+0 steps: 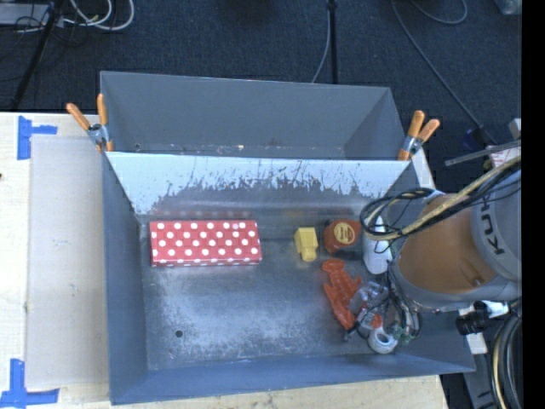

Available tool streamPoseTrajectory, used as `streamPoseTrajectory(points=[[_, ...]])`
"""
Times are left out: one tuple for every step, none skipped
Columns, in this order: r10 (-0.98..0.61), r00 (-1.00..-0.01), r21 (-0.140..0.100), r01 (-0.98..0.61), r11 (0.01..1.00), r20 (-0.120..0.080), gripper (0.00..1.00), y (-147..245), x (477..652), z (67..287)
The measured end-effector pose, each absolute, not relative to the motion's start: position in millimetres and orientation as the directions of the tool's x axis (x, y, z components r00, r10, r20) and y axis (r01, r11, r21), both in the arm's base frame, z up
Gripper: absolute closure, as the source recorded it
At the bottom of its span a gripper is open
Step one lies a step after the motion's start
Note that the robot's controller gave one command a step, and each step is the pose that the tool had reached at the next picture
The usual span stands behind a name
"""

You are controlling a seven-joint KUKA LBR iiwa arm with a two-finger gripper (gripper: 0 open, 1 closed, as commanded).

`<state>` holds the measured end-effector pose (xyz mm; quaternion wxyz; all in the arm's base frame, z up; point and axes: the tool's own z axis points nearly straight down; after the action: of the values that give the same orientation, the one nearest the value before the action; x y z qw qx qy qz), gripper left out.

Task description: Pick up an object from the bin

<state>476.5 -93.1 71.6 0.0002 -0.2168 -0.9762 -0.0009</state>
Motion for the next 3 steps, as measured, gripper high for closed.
streamPoseTrajectory(points=[[0.423,-0.906,0.002,0.423,0.906,0.001,1.00,-93.1,476.5,71.6],[0.422,-0.906,0.002,0.422,0.906,0.001,1.00,-93.1,476.5,73.1],[0.422,-0.907,0.001,0.422,0.907,0.001,1.00,-93.3,476.4,76.4]])
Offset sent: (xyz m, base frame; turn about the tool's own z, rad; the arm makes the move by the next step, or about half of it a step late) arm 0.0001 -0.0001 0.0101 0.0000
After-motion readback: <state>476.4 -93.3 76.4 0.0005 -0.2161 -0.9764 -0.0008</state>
